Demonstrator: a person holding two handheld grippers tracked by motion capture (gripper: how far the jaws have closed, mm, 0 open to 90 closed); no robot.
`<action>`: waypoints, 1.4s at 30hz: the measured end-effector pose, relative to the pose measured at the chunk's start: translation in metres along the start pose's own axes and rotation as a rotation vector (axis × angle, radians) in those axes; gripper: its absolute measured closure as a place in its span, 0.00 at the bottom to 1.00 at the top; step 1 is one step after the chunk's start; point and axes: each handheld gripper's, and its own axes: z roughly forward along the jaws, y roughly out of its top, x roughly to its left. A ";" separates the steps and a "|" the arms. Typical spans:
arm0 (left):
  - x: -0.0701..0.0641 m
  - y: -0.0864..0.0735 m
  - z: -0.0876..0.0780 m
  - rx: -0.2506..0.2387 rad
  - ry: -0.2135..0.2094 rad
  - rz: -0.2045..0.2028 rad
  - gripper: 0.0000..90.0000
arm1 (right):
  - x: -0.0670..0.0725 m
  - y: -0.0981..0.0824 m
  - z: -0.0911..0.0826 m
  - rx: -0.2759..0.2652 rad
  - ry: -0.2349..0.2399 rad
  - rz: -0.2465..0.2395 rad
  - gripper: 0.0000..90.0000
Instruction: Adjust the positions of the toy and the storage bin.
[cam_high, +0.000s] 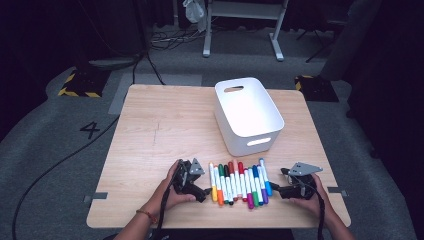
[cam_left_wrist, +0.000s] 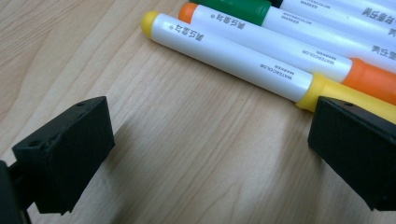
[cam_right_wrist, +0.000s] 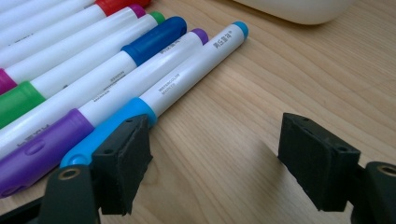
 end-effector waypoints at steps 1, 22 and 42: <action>0.002 -0.001 -0.001 0.001 -0.003 0.006 0.00 | 0.000 0.000 0.000 0.000 0.000 0.000 0.28; 0.017 -0.025 -0.021 -0.004 0.015 -0.016 0.00 | 0.014 0.023 0.025 -0.005 0.041 -0.033 0.28; 0.035 -0.061 -0.052 -0.007 0.084 -0.096 0.00 | -0.006 0.024 0.014 -0.042 0.023 0.017 0.33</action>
